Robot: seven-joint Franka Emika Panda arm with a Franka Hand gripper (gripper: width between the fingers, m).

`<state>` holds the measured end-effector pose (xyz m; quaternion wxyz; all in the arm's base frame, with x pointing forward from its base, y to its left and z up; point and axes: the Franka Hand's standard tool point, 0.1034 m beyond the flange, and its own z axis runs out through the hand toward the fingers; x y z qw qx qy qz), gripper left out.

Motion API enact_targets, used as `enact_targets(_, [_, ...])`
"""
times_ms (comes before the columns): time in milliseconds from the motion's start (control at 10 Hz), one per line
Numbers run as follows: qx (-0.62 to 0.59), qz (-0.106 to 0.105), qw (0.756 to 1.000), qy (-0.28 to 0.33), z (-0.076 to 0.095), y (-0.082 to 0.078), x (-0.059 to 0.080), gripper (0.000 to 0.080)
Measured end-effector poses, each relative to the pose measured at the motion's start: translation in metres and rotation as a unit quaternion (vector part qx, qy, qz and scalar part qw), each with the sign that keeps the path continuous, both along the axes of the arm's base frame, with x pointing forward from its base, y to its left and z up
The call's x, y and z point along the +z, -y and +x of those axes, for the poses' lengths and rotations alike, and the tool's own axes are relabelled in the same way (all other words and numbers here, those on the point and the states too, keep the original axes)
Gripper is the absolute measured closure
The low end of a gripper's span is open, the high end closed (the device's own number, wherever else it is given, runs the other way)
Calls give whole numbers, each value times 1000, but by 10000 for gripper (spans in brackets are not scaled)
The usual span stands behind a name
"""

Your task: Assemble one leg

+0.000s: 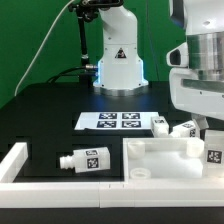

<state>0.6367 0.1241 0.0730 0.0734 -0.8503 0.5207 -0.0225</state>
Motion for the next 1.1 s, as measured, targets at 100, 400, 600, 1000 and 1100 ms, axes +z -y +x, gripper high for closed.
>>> enact_targets(100, [38,-5,999,4,0,0,0,150])
enact_targets(400, [308,-64,949,27,8,4,-3,150])
enact_targets(600, [314,-64,947,28,8,4,-4,176])
enact_targets(1000, [225,-56,973,16,6,10,-5,509])
enact_targets(1100, [145,-45,988,7,6,12,-5,509])
